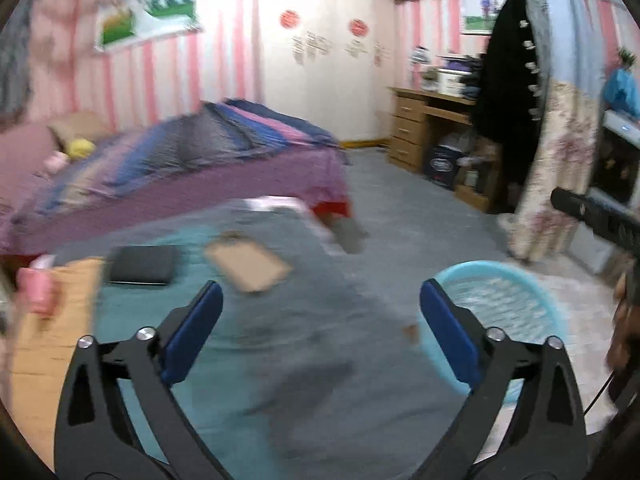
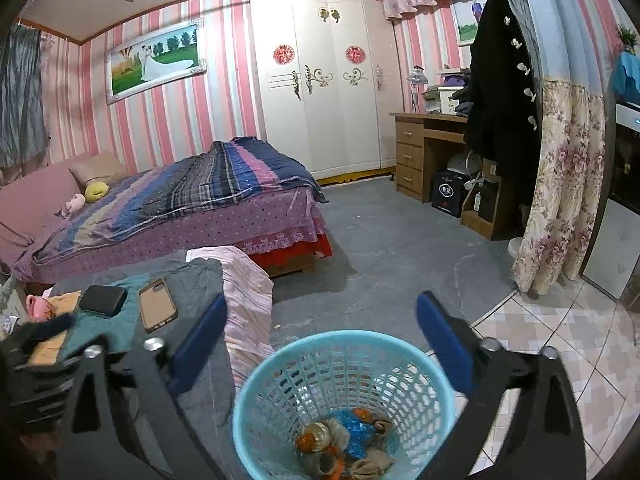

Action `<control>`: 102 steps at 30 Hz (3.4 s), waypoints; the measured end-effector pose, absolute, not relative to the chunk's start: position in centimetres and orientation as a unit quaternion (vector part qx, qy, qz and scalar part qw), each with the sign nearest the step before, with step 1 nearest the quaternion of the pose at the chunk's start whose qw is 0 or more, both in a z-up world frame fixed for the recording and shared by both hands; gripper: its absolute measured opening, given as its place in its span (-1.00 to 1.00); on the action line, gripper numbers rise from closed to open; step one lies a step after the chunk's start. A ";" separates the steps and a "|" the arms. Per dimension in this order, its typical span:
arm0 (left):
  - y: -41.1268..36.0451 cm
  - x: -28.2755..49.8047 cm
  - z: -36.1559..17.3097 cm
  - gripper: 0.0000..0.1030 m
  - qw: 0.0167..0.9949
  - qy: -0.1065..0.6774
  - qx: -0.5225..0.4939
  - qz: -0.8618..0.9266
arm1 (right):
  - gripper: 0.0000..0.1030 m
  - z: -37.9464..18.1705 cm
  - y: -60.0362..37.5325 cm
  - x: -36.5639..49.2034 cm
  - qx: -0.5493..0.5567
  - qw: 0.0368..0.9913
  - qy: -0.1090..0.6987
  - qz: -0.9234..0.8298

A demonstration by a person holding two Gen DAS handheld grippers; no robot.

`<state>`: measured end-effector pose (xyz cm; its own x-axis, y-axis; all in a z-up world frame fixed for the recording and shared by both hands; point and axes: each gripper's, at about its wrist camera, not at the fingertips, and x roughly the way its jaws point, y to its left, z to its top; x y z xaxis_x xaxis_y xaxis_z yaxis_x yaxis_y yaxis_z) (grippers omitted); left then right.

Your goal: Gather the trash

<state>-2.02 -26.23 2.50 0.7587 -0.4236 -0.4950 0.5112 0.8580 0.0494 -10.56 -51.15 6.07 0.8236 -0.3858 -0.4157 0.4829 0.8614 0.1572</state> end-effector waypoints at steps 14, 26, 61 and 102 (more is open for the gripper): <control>-8.2 -1.7 1.2 0.90 0.962 0.239 0.028 -0.128 | 0.91 4.5 -35.1 -2.9 0.074 0.971 0.223 -0.039; -2.4 -1.1 0.9 0.90 0.974 0.213 -0.002 -0.074 | 0.91 3.6 -22.3 -2.1 0.076 0.978 0.193 -0.015; -3.9 -0.5 0.4 0.90 0.973 0.224 -0.016 -0.048 | 0.91 4.3 -24.8 -2.4 0.055 0.979 0.193 -0.035; -4.2 -0.8 0.1 0.90 0.972 0.231 -0.021 -0.041 | 0.91 4.1 -24.5 -2.2 0.057 0.978 0.196 -0.038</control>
<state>-0.75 -4.18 0.09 0.8900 -0.0890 -0.4473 0.0695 0.9958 -0.0598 -2.21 -24.51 4.12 0.9200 -0.0524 -0.3883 0.0968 0.9907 0.0957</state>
